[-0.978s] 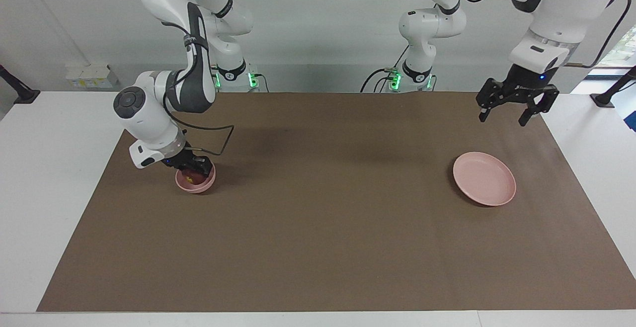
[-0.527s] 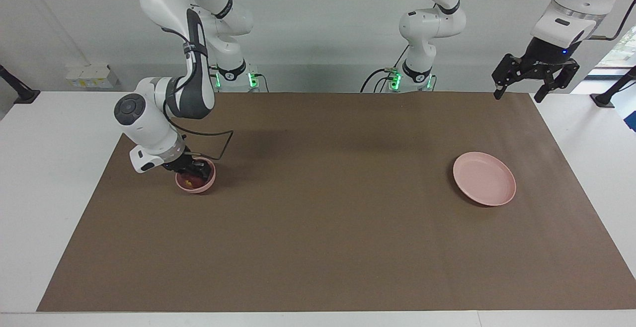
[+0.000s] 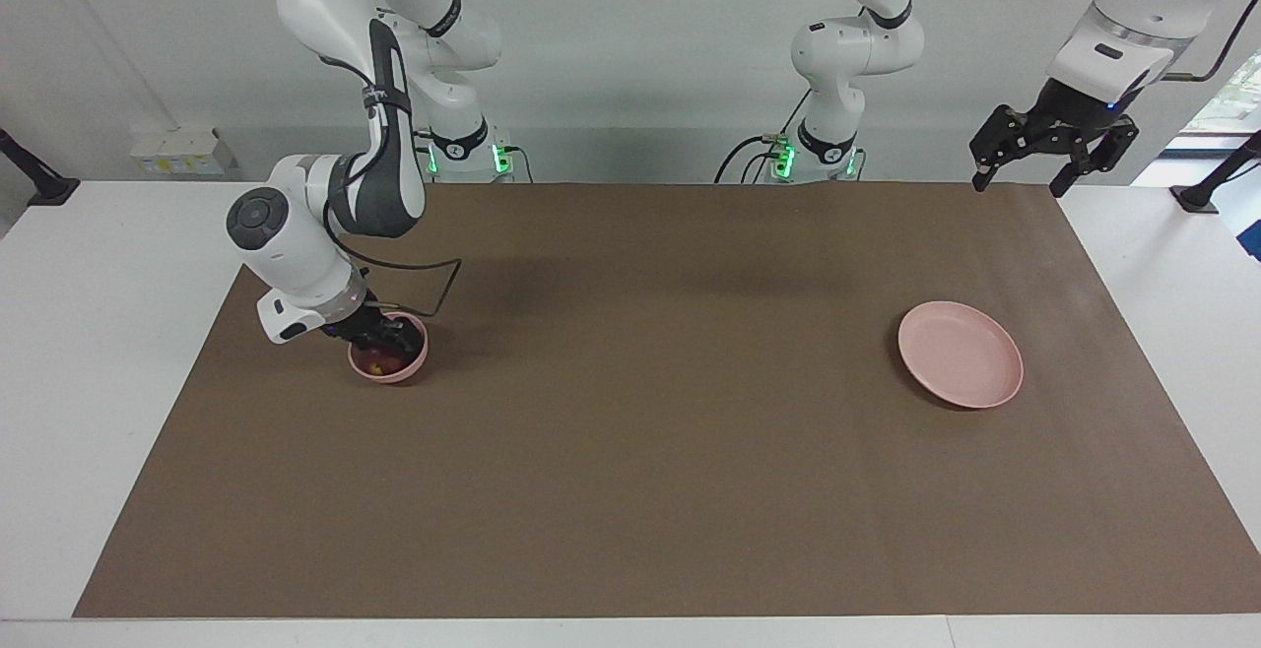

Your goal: Move apple from plate to bowl

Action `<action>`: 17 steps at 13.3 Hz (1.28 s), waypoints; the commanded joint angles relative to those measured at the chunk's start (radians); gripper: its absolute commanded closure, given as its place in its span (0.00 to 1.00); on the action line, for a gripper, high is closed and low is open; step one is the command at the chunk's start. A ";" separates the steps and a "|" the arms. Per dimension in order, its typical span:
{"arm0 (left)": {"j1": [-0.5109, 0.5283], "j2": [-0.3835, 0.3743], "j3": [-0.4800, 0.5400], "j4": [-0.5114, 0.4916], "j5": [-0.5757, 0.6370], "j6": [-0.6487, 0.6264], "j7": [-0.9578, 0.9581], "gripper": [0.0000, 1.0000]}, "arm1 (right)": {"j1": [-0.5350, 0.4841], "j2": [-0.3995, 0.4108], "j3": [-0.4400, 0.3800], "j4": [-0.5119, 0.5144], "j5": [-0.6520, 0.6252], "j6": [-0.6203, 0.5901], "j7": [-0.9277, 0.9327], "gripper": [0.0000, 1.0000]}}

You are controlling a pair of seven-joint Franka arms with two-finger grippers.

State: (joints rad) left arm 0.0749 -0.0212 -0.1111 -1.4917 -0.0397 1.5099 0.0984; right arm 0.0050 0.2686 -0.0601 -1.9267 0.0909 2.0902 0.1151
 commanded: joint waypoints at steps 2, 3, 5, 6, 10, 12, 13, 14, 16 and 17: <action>0.017 -0.002 -0.012 0.024 0.007 -0.034 -0.011 0.00 | -0.004 -0.037 0.009 0.026 -0.023 -0.040 -0.015 0.00; 0.017 -0.006 -0.006 0.024 0.007 -0.040 -0.009 0.00 | 0.000 -0.055 0.009 0.055 -0.033 -0.086 -0.011 0.00; -0.029 -0.005 0.031 0.024 0.009 -0.054 -0.009 0.00 | 0.000 -0.089 0.011 0.116 -0.081 -0.154 -0.009 0.00; -0.090 -0.008 0.089 0.024 0.009 -0.062 -0.009 0.00 | 0.000 -0.116 0.011 0.130 -0.095 -0.174 -0.009 0.00; -0.190 -0.022 0.189 0.024 0.009 -0.073 -0.009 0.00 | 0.012 -0.250 0.013 0.130 -0.097 -0.216 -0.005 0.00; -0.236 -0.031 0.232 0.019 0.015 -0.071 -0.011 0.00 | 0.012 -0.323 0.019 0.130 -0.097 -0.261 0.021 0.00; -0.219 -0.029 0.225 0.018 0.012 -0.065 -0.009 0.00 | 0.013 -0.350 0.025 0.130 -0.097 -0.292 0.026 0.00; -0.208 -0.020 0.226 0.018 0.011 -0.059 0.000 0.00 | 0.024 -0.371 0.028 0.126 -0.097 -0.323 0.044 0.00; -0.218 -0.022 0.226 0.015 0.012 -0.065 0.001 0.00 | 0.076 -0.406 0.028 0.112 -0.099 -0.377 0.125 0.00; -0.211 -0.022 0.226 0.016 0.011 -0.054 0.000 0.00 | 0.099 -0.419 0.028 0.109 -0.099 -0.397 0.141 0.00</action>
State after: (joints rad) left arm -0.1241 -0.0427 0.1010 -1.4820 -0.0397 1.4594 0.0982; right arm 0.0688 -0.1151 -0.0391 -1.7843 0.0167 1.7158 0.1975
